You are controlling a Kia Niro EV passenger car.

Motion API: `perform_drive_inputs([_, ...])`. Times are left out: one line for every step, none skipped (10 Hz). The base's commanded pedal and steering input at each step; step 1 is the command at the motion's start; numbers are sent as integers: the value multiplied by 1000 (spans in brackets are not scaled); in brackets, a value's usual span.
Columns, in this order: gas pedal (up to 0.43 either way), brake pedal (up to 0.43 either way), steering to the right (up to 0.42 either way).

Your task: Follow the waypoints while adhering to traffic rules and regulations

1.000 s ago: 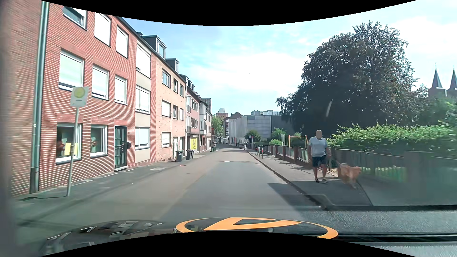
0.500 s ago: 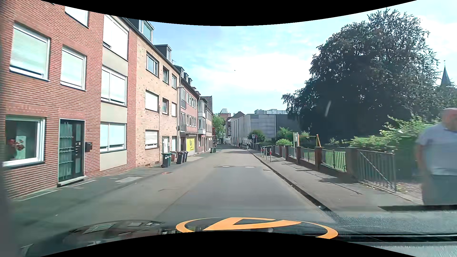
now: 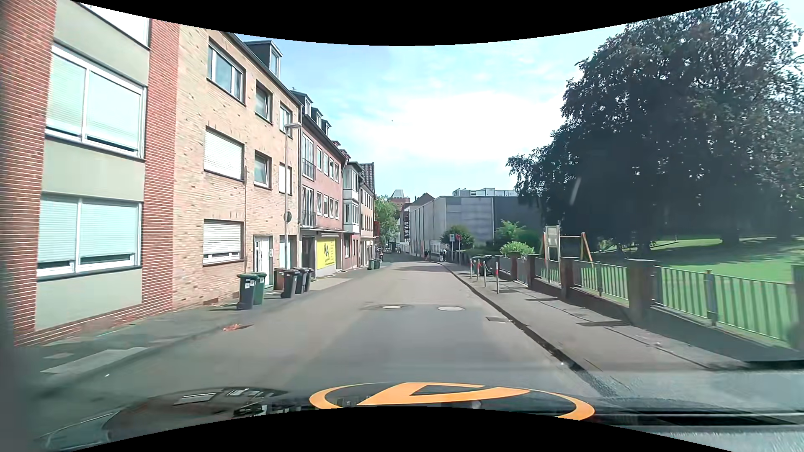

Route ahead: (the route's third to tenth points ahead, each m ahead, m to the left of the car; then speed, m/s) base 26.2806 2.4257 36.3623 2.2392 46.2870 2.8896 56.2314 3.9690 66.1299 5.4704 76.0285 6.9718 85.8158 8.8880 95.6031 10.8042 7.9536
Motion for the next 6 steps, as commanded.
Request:
perform_drive_inputs([0, 0, -12])
perform_drive_inputs([0, 0, -10])
perform_drive_inputs([0, 0, -8])
perform_drive_inputs([0, 0, -6])
perform_drive_inputs([0, 0, -5])
perform_drive_inputs([0, 0, -5])
